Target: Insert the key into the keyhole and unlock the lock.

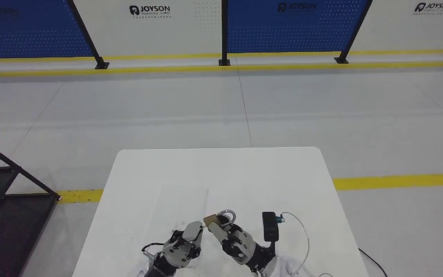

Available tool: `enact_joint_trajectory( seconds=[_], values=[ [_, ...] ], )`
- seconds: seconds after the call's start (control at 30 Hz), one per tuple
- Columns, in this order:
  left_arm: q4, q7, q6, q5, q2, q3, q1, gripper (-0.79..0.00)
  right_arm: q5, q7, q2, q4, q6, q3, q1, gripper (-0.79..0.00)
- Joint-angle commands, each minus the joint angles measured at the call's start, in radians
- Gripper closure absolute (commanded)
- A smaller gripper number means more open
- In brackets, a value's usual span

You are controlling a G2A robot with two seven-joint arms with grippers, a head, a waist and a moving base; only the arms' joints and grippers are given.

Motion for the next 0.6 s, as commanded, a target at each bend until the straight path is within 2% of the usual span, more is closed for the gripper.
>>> enact_joint_trajectory(
  seconds=[0.0, 0.03, 0.07, 0.1, 0.2, 0.27, 0.33, 0.37, 0.47, 0.57],
  values=[
    [-0.002, 0.009, -0.002, -0.024, 0.000, 0.001, -0.001, 0.000, 0.001, -0.002, 0.000, 0.000, 0.001, 0.000, 0.000, 0.000],
    [-0.006, 0.013, -0.019, -0.049, -0.001, 0.005, 0.001, -0.077, 0.001, -0.002, 0.001, 0.000, 0.001, 0.000, 0.000, 0.000],
    [-0.007, 0.016, -0.022, -0.059, 0.000, 0.003, 0.001, -0.369, 0.002, -0.002, 0.001, -0.001, 0.002, 0.001, 0.000, 0.000],
    [-0.008, 0.019, -0.031, -0.071, 0.000, 0.003, 0.004, -0.779, 0.002, -0.006, 0.001, -0.001, 0.004, 0.003, 0.000, 0.000],
    [-0.016, 0.027, -0.097, -0.126, 0.002, 0.004, 0.018, -0.785, -0.001, -0.025, 0.001, -0.002, 0.018, 0.012, 0.000, 0.000],
    [-0.032, 0.021, -0.206, -0.202, 0.006, 0.007, 0.035, -0.785, -0.010, -0.039, 0.001, -0.001, 0.036, 0.020, 0.000, 0.000],
    [-0.042, 0.005, -0.277, -0.234, 0.013, -0.013, 0.050, -0.785, -0.015, -0.053, 0.001, 0.006, 0.061, 0.029, 0.003, 0.000],
    [-0.049, -0.007, -0.347, -0.265, 0.017, -0.018, 0.065, -0.785, -0.007, -0.048, 0.000, 0.018, 0.073, 0.031, 0.006, 0.000],
    [-0.079, -0.057, -0.544, -0.350, 0.037, -0.075, 0.113, -0.785, 0.030, 0.038, -0.001, 0.063, 0.139, 0.036, 0.039, 0.000],
    [-0.107, -0.117, -0.742, -0.412, 0.064, -0.182, 0.169, -0.785, 0.089, 0.199, -0.008, 0.114, 0.203, 0.004, 0.100, 0.000]
  ],
)
